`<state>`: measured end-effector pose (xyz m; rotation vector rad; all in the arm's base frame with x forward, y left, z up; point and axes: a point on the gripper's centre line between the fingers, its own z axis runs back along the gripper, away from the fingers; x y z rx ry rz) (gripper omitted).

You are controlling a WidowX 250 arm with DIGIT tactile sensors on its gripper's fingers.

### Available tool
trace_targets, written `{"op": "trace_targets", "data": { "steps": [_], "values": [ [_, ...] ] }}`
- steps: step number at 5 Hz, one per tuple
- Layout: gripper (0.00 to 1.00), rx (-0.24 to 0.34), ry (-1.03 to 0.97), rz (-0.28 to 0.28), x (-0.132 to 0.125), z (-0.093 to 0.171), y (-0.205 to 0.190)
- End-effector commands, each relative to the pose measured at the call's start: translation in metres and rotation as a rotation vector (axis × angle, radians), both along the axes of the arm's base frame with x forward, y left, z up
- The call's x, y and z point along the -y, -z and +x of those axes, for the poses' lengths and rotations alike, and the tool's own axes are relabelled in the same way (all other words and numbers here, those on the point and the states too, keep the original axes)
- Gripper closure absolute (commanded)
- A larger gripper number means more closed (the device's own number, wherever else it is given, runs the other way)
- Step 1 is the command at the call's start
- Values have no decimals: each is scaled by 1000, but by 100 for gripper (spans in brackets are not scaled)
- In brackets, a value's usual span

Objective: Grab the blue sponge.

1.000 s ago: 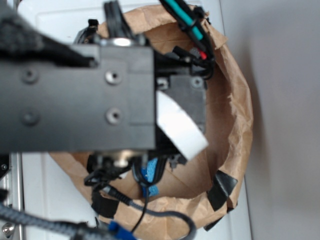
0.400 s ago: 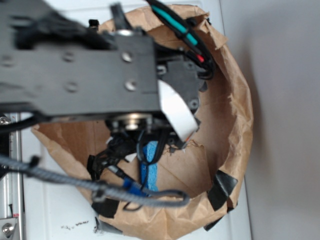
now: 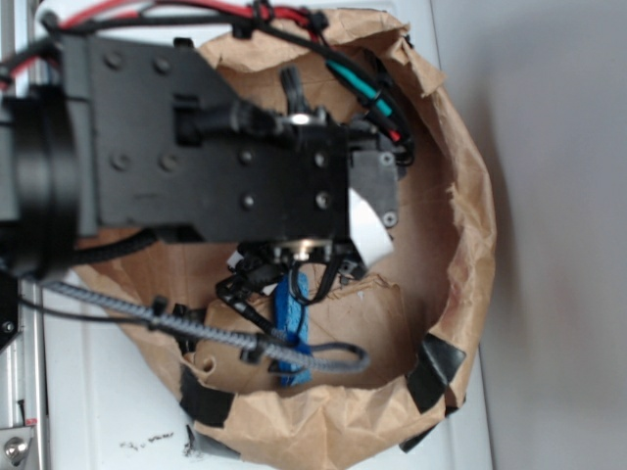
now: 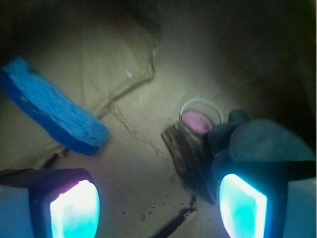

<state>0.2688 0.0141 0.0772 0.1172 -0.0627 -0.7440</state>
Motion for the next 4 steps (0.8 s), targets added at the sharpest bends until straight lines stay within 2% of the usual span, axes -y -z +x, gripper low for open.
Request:
{"op": "trace_targets", "data": {
  "steps": [1, 2, 3, 4],
  "values": [
    [0, 3, 131, -32, 43, -18, 6],
    [0, -15, 128, -51, 53, -12, 14],
    [0, -74, 124, -97, 60, 0, 31],
    [0, -89, 123, -80, 66, 5, 49]
  ]
}}
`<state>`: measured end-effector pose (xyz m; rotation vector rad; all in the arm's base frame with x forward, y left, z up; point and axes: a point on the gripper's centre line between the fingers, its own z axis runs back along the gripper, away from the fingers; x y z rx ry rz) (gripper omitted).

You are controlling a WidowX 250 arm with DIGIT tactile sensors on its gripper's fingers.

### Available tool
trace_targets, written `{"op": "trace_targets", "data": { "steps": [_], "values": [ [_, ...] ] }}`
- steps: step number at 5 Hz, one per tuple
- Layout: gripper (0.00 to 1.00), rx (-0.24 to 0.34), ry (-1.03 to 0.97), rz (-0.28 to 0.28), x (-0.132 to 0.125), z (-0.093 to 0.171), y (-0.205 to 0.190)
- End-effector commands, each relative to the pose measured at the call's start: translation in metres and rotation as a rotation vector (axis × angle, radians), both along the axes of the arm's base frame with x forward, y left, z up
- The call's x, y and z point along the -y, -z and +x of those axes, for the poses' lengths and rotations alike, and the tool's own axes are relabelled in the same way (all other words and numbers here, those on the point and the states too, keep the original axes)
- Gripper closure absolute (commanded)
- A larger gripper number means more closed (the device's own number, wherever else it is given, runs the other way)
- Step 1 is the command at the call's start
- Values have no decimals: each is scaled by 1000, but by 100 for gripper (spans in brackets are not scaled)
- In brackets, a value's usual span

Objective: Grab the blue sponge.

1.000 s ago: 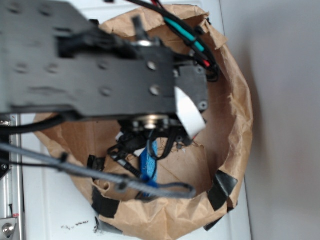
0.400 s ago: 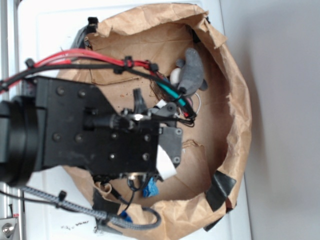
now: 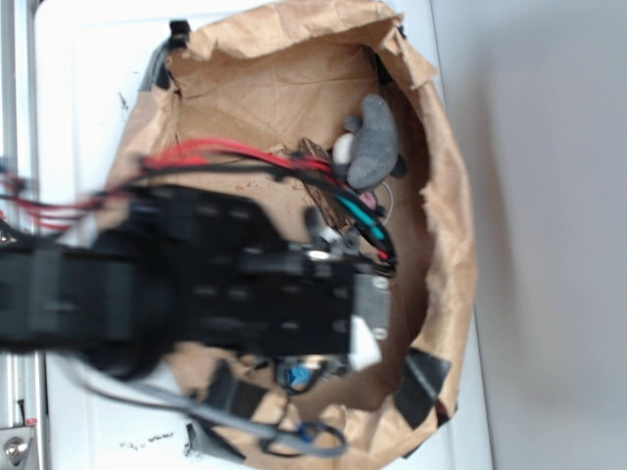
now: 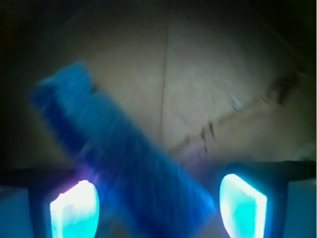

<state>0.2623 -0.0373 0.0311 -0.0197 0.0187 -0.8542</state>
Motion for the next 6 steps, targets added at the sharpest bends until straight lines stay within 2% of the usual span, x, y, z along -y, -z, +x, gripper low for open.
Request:
{"op": "trace_targets", "data": {
  "steps": [1, 3, 4, 5, 6],
  "values": [
    [100, 48, -15, 8, 13, 15, 6],
    [100, 114, -91, -48, -12, 19, -33],
    [100, 173, -213, -68, -40, 20, -76],
    [100, 207, -362, -40, -67, 13, -118],
    [100, 157, -459, 26, -79, 0, -141]
  ]
}}
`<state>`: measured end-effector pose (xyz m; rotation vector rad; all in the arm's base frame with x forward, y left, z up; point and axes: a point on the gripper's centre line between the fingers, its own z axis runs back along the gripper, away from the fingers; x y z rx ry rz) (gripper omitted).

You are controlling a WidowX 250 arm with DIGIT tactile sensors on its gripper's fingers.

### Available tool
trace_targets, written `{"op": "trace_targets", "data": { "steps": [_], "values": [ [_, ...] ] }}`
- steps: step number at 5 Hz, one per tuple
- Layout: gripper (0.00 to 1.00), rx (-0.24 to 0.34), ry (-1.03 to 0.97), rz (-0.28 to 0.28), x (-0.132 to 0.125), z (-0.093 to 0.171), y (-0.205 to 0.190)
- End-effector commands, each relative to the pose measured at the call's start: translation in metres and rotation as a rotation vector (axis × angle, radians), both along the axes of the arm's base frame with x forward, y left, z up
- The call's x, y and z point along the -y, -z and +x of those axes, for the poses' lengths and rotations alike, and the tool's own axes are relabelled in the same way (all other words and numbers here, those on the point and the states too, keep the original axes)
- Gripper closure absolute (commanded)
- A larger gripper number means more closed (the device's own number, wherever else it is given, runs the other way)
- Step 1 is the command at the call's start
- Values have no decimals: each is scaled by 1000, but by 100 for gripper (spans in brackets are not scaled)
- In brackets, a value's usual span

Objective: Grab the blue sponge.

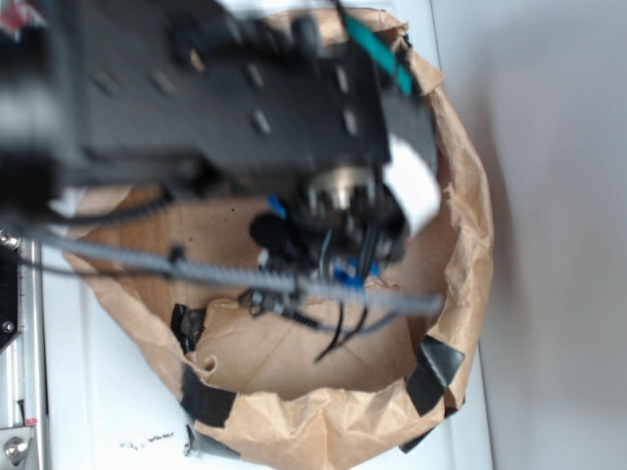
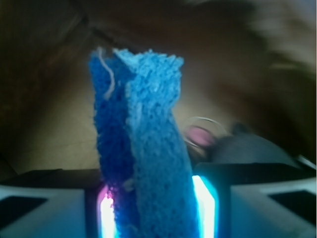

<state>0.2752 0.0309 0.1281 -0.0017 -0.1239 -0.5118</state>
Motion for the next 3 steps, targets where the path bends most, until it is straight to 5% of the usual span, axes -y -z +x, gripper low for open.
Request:
{"op": "trace_targets", "data": {
  "steps": [1, 2, 3],
  "values": [
    [100, -33, -148, 79, -14, -31, -58],
    [100, 30, -161, 70, -14, -46, -66],
    [100, 38, -151, 118, -6, -45, -59]
  ]
}}
